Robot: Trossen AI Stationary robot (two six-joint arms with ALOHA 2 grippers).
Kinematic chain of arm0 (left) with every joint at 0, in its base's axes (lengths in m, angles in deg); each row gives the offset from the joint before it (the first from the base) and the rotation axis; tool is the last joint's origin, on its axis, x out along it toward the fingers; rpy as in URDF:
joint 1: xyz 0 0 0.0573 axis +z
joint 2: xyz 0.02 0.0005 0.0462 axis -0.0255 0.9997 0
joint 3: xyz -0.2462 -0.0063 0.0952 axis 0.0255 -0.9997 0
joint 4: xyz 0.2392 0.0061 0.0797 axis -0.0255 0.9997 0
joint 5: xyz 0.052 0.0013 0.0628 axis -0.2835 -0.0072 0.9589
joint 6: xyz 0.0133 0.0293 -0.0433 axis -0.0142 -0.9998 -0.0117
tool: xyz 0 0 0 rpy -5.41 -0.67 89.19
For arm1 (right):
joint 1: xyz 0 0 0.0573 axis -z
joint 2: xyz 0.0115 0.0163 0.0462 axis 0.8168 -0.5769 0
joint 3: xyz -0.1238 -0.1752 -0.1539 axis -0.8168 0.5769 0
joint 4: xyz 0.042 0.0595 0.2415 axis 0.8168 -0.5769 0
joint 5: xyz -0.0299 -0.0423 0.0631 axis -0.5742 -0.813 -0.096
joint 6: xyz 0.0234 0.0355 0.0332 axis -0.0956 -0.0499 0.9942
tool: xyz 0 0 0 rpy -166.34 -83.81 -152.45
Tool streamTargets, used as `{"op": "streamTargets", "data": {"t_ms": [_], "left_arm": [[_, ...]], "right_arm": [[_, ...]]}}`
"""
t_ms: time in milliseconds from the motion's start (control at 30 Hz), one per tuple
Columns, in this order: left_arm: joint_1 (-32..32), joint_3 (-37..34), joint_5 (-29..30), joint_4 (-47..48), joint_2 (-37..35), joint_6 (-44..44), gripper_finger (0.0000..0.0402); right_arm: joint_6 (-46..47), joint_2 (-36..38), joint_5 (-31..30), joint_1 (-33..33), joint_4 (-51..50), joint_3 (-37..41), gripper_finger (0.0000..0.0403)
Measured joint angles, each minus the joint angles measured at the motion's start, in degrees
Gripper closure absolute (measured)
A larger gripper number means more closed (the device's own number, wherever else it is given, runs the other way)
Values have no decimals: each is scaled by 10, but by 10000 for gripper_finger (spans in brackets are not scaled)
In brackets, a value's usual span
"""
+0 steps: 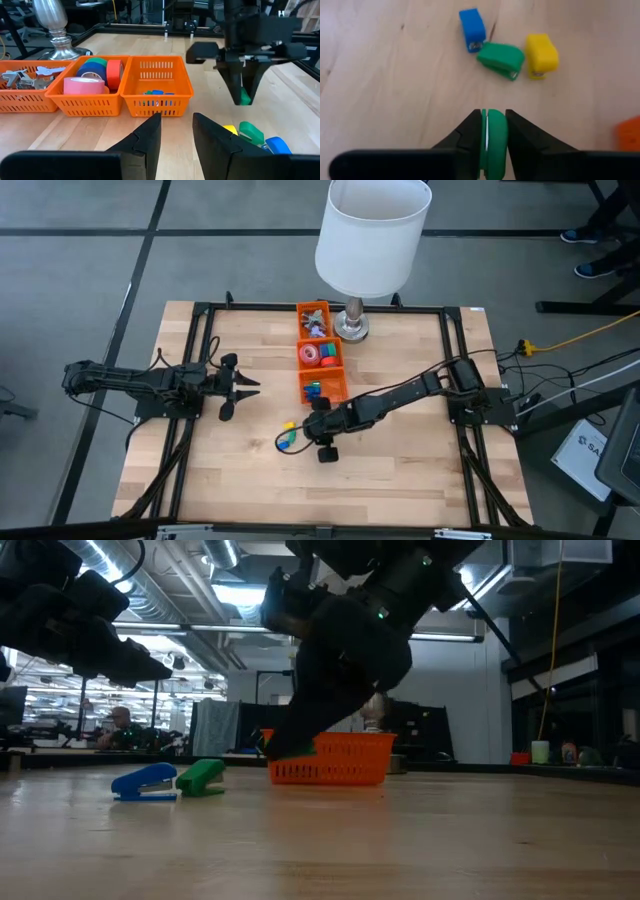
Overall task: Pick and place Stapler, Stapler remover, tape
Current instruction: Put the green stapler into the bottom orange basket
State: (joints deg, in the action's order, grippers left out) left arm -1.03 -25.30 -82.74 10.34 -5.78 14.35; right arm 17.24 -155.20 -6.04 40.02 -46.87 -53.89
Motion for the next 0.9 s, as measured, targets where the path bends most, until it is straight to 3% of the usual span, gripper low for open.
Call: {"op": "streamTargets", "data": {"t_ms": [567, 700, 900], "left_arm": [[0, 0, 0, 0, 0, 0, 294], [0, 0, 0, 0, 0, 0, 294], [0, 0, 0, 0, 0, 0, 293]], "right_arm": [[-28, 78, -3, 33, -49, -2, 333], [-28, 80, -36, 52, -69, -2, 330], [-30, 80, -37, 87, -68, 1, 334]]}}
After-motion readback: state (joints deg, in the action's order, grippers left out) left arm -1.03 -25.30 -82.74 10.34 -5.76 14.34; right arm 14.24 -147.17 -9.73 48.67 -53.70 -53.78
